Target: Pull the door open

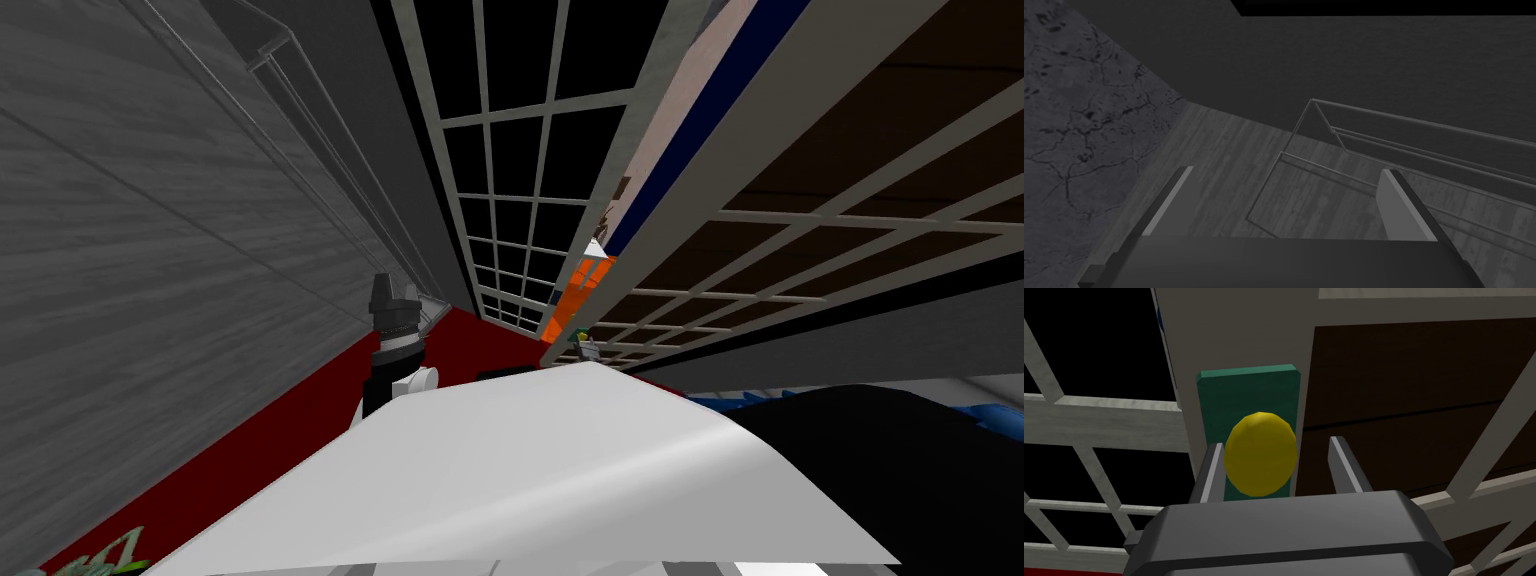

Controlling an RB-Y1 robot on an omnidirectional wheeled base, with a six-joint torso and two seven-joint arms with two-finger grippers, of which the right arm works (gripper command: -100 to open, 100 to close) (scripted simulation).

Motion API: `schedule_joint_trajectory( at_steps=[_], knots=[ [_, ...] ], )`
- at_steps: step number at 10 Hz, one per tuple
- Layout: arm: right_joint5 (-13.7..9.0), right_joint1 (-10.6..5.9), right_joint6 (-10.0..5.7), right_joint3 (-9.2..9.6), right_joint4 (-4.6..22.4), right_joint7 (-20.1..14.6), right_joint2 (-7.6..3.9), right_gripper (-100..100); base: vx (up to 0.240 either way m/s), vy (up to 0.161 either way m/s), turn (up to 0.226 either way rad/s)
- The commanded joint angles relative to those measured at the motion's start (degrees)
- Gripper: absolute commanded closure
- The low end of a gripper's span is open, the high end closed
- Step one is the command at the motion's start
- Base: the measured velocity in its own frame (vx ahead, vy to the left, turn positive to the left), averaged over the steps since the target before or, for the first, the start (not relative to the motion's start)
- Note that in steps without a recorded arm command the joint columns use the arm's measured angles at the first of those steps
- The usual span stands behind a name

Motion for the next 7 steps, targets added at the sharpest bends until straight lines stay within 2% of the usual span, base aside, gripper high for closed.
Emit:
schedule_joint_trajectory(
  at_steps=[1, 7],
  knots=[
    [0.7, 1.01, -0.55, 1.16, -0.1, -1.6, -1.64, 100, -0.211, -0.039, 0.174],
    [4.5, 2.27, -4.30, 7.41, -2.3, -7.4, -6.08, 100, -0.211, -0.060, 0.190]
  ],
)
